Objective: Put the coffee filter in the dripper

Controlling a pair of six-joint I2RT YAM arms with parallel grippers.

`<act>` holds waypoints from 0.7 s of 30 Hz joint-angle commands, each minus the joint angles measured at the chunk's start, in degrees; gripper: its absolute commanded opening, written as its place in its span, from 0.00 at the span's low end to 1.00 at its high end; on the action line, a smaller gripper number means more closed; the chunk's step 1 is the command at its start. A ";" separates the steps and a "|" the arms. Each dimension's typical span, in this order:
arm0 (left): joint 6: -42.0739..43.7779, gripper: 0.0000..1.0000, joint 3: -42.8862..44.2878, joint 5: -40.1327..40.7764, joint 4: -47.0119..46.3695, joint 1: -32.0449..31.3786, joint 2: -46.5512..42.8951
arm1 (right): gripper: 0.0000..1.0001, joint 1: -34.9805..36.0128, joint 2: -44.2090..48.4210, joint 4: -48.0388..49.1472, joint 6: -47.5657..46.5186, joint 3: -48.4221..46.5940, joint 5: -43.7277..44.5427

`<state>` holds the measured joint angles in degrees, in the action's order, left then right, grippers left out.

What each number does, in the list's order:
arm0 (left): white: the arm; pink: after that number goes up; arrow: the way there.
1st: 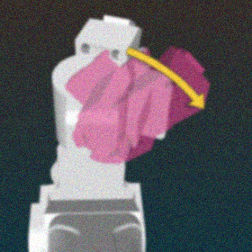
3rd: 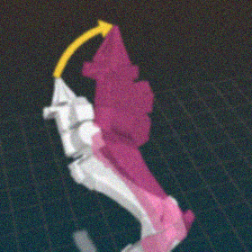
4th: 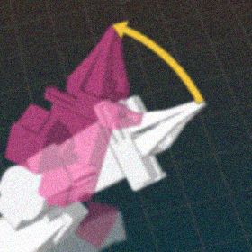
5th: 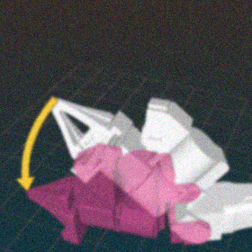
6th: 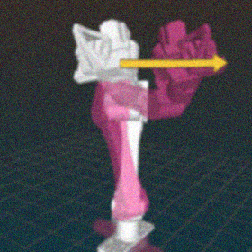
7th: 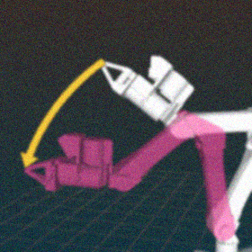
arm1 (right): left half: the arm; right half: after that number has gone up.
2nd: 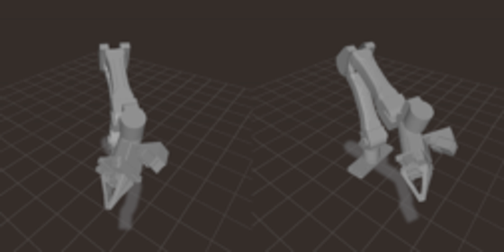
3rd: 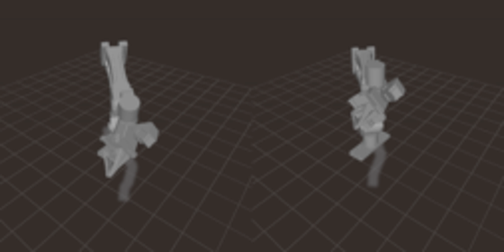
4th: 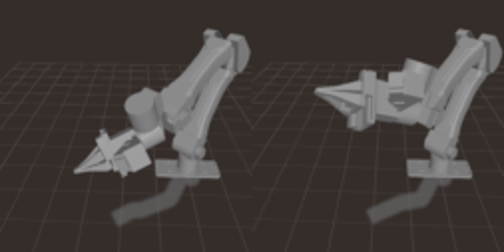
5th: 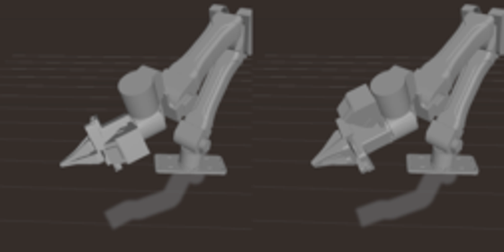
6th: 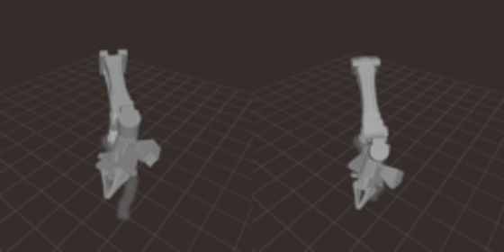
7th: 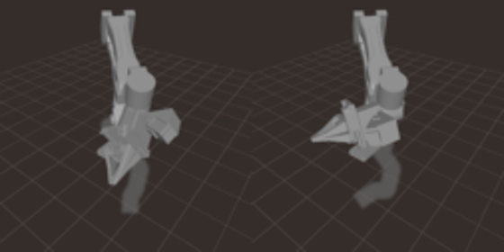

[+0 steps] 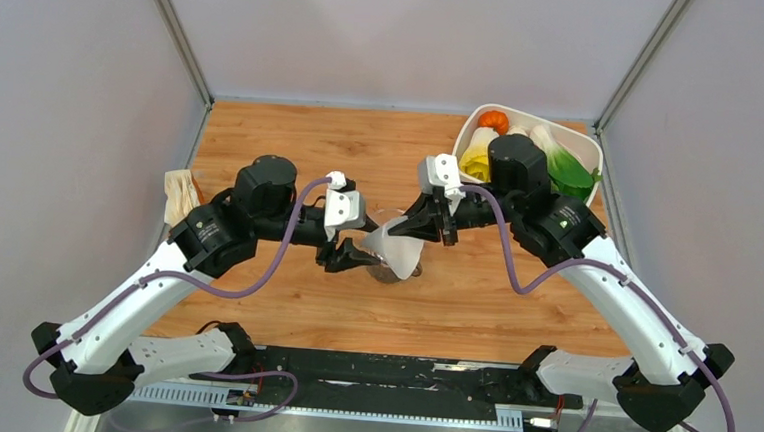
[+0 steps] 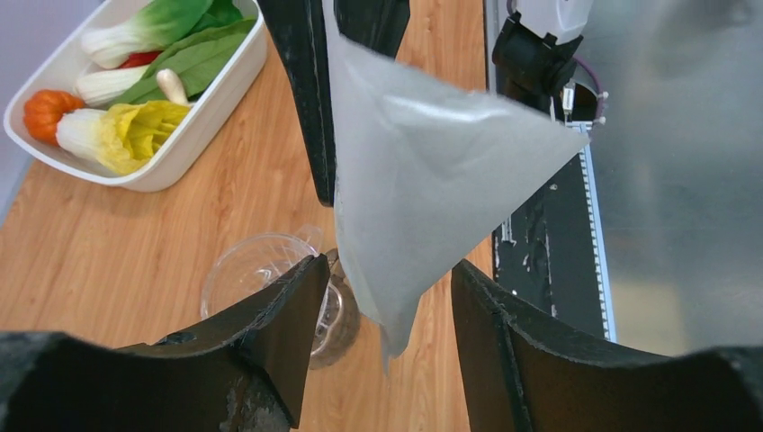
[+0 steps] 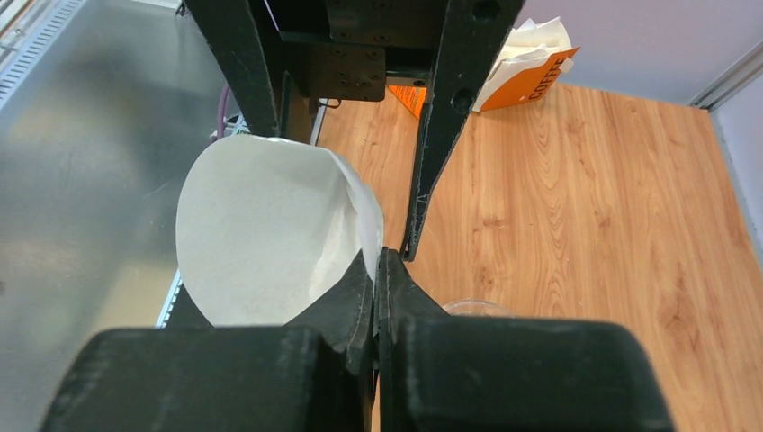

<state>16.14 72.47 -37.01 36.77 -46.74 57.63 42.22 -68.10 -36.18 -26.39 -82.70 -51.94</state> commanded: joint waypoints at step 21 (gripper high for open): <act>1.49 0.49 -0.24 1.57 1.22 0.18 -2.15 | 0.00 -5.11 -1.63 0.94 8.62 -3.18 -5.80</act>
<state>15.40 71.40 -36.71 33.93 -46.68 56.07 38.15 -70.52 -36.42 -19.27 -83.55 -55.05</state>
